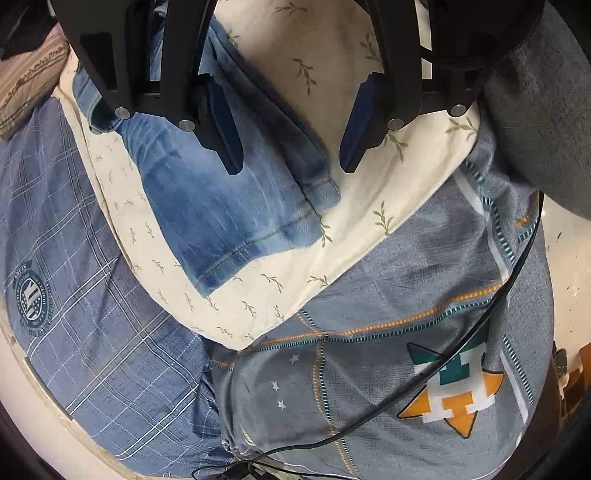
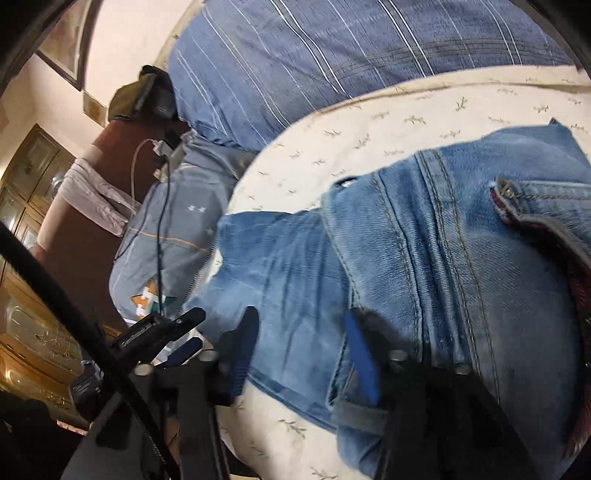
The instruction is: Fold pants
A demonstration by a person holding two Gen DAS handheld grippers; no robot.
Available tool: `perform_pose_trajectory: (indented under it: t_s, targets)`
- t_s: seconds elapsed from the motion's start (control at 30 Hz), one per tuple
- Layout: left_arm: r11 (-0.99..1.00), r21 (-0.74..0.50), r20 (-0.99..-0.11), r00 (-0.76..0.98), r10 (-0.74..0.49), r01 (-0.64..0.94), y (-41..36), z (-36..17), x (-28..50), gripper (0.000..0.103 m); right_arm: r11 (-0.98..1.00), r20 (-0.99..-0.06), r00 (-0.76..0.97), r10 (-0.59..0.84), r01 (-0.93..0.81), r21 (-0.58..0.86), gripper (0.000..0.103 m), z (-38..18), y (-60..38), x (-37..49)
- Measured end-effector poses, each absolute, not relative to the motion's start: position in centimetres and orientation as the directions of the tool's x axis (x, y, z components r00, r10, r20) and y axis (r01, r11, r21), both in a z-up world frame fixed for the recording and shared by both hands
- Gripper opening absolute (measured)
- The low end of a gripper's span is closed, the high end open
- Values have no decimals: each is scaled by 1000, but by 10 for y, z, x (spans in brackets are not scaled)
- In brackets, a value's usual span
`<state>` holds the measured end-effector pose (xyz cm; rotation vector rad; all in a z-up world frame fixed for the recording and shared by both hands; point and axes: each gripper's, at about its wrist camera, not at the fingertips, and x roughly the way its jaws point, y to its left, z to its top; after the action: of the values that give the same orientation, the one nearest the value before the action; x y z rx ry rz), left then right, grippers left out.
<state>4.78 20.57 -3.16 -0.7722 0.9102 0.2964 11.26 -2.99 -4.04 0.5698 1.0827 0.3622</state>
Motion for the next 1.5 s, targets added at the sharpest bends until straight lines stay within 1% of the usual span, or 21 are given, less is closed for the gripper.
perform_pose_trajectory:
  t_s: [0.07, 0.13, 0.23, 0.27, 0.3, 0.4, 0.53, 0.57, 0.6, 0.63, 0.67, 0.7, 0.77, 0.83, 0.97, 1.07, 1.2, 1.3, 1.37, 1.43, 1.5]
  targets:
    - [705, -457, -828, 550, -114, -542, 205, -44, 58, 57, 792, -713, 437, 548, 2, 610, 59, -37, -30, 113]
    - [725, -426, -838, 539, -90, -541, 202, -44, 64, 58, 781, -708, 426, 564, 6, 625, 60, -40, -28, 115]
    - [689, -473, -823, 555, -122, -550, 209, -45, 71, 54, 795, -726, 408, 554, 0, 607, 60, -41, -22, 114]
    - [677, -476, -822, 558, -116, -561, 213, -46, 73, 37, 798, -729, 407, 551, -2, 602, 60, -41, -20, 113]
    - [669, -478, -824, 555, -117, -569, 218, -47, 78, 23, 802, -731, 408, 548, -6, 598, 60, -40, -20, 112]
    - [629, -542, -793, 586, -164, -557, 229, -49, 80, 15, 795, -727, 406, 554, 1, 606, 60, -38, -20, 113]
    - [663, -548, -762, 632, -143, -510, 223, -37, 76, 16, 794, -724, 410, 556, -2, 608, 60, -34, -20, 111]
    - [661, -550, -760, 634, -144, -510, 222, -37, 76, 23, 795, -725, 410, 553, -1, 607, 60, -34, -20, 111]
    - [657, -555, -760, 632, -151, -511, 222, -40, 78, 39, 796, -727, 410, 551, 2, 605, 60, -34, -20, 110]
    - [652, -561, -764, 623, -170, -510, 222, -47, 84, 46, 797, -727, 410, 550, 3, 604, 60, -34, -19, 110]
    - [657, -551, -778, 602, -180, -515, 220, -54, 89, 41, 798, -729, 410, 549, 3, 603, 60, -34, -19, 110]
    - [665, -527, -794, 586, -163, -529, 220, -57, 90, 20, 799, -731, 409, 547, 4, 601, 60, -34, -19, 109]
    - [671, -529, -779, 610, -141, -520, 220, -51, 87, 13, 800, -735, 405, 544, 14, 600, 60, -34, -20, 109]
    - [687, -564, -727, 671, -149, -458, 216, -34, 82, 12, 791, -725, 408, 554, 11, 611, 60, -29, -23, 107]
    - [833, -481, -617, 780, -102, -272, 179, 16, 67, 12, 787, -704, 434, 561, -16, 617, 61, -7, -34, 104]
    - [908, -406, -540, 829, -146, -104, 146, 45, 54, 12, 776, -678, 465, 570, -32, 630, 72, 12, -53, 99]
    - [940, -320, -464, 845, -265, 119, 100, 74, 33, 11, 753, -646, 496, 580, -23, 658, 72, 29, -91, 95]
    - [938, -224, -441, 831, -339, 264, 62, 83, 17, 11, 738, -614, 540, 576, -21, 674, 74, 40, -123, 91]
    - [904, -170, -436, 793, -425, 391, 32, 82, 6, 11, 720, -588, 558, 585, -24, 693, 74, 42, -139, 90]
    - [858, -120, -449, 743, -496, 500, 2, 73, -3, 11, 693, -554, 586, 591, -18, 720, 74, 38, -158, 85]
    - [824, -127, -484, 690, -538, 553, -17, 52, -4, 12, 650, -509, 610, 607, -12, 760, 74, 27, -176, 79]
